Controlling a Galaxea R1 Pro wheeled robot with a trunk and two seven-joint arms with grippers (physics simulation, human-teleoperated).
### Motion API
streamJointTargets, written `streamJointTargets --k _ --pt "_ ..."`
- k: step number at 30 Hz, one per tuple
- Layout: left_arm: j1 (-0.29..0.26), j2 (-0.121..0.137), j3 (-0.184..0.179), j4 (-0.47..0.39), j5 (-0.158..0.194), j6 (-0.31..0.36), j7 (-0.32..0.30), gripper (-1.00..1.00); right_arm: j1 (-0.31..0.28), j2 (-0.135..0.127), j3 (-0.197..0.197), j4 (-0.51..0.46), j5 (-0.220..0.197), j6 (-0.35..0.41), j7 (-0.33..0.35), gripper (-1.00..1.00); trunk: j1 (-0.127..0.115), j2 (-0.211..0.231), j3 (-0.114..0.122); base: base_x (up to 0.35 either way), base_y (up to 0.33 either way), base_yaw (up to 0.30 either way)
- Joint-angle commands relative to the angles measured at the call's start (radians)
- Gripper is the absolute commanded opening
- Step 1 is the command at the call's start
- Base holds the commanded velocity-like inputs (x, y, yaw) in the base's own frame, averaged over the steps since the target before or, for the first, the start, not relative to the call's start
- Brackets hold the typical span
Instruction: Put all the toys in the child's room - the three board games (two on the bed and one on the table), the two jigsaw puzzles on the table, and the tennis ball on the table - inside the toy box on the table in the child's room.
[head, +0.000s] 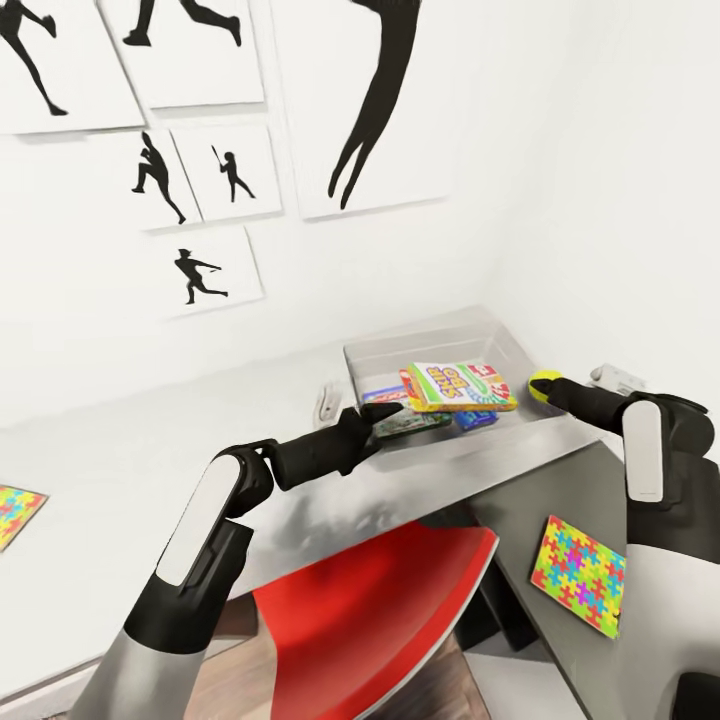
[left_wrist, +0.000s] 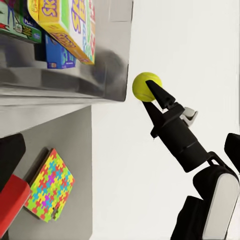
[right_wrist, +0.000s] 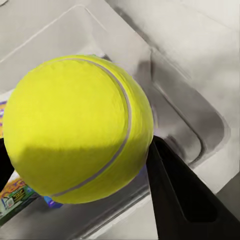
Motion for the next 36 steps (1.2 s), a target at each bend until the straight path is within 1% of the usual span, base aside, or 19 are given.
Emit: streamJointTargets --k 1,9,15,19,22,24,27,28,31,32,34,36 --pt "-0.001 0.000 0.000 0.000 0.010 0.005 0.007 1.00 -0.001 0.000 -0.001 -0.003 -0.014 0.004 -0.012 -1.00 0.001 -0.002 0.000 0.000 0.000 0.193" --pt "0.001 0.001 0.002 -0.001 0.010 0.017 -0.002 1.00 0.000 -0.003 -0.001 -0.010 -0.015 0.004 -0.012 -1.00 0.001 -0.002 0.009 0.000 0.000 0.186" --pt "0.005 0.006 0.006 0.000 0.010 0.019 -0.004 1.00 0.000 -0.008 -0.004 -0.012 -0.015 0.004 -0.013 -1.00 0.001 -0.002 0.013 0.000 0.000 0.088" --pt "0.007 0.009 0.010 0.000 0.010 0.019 -0.003 1.00 -0.001 -0.014 -0.016 -0.010 -0.016 0.004 -0.013 -1.00 0.001 -0.002 0.013 0.000 0.000 0.033" --pt "0.008 0.011 0.012 0.001 0.010 0.019 -0.001 1.00 -0.005 -0.020 -0.034 -0.001 -0.016 0.004 -0.013 -1.00 0.001 -0.002 0.014 0.000 0.000 0.018" --pt "0.009 0.012 0.012 0.001 0.010 0.019 0.000 1.00 -0.008 -0.021 -0.037 0.008 -0.016 0.004 -0.013 -1.00 0.001 -0.002 0.014 0.000 0.000 0.011" --pt "0.010 0.019 0.015 0.001 0.010 0.019 0.002 1.00 -0.026 -0.024 -0.042 0.070 -0.015 0.004 -0.016 -1.00 0.001 -0.002 0.014 0.000 0.000 0.007" --pt "0.010 0.019 0.015 0.001 0.010 0.019 0.002 1.00 -0.026 -0.024 -0.042 0.070 -0.015 0.004 -0.016 -1.00 0.001 -0.002 0.014 0.000 0.000 0.006" --pt "0.010 0.034 0.020 0.000 0.010 0.019 0.003 1.00 -0.082 -0.023 -0.034 0.164 -0.012 0.004 -0.019 -1.00 0.001 -0.002 0.014 0.000 0.000 0.004" --pt "0.010 0.034 0.020 0.000 0.010 0.019 0.003 1.00 -0.082 -0.023 -0.034 0.164 -0.012 0.004 -0.019 -1.00 0.001 -0.002 0.014 0.000 0.000 0.003" --pt "0.011 0.046 0.029 0.000 0.010 0.019 0.003 1.00 -0.125 -0.023 -0.007 0.231 -0.011 0.004 -0.020 -1.00 0.001 -0.002 0.014 0.000 0.000 0.002" --pt "0.014 0.060 0.043 0.000 0.010 0.019 0.003 1.00 -0.163 -0.024 0.034 0.291 -0.011 0.004 -0.020 -1.00 0.001 -0.002 0.014 0.000 0.000 0.001"
